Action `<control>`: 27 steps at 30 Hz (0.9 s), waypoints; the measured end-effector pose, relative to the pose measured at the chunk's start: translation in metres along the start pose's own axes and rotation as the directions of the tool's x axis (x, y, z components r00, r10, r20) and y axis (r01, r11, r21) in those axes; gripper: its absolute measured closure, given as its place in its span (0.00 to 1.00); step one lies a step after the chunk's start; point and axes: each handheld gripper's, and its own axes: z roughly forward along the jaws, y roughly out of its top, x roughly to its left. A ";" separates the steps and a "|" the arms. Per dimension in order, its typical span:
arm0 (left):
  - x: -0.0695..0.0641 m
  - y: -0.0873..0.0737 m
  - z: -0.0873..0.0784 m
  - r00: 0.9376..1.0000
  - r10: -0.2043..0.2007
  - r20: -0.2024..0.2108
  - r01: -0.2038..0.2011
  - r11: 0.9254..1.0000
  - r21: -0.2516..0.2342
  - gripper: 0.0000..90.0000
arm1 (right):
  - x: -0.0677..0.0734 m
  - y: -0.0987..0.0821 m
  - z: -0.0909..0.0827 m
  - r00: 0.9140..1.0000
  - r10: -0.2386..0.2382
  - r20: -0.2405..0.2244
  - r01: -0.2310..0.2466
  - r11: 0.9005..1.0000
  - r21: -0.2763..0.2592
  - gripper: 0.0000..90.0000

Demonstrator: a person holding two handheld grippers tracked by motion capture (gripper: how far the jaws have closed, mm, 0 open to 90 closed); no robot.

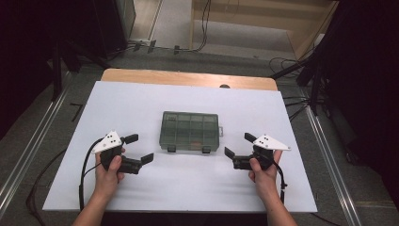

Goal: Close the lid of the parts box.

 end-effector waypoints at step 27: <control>0.014 -0.021 -0.054 0.997 -0.013 -0.074 0.014 1.000 0.019 0.00 | -0.032 -0.021 -0.042 0.996 0.024 0.082 -0.024 1.000 0.003 0.00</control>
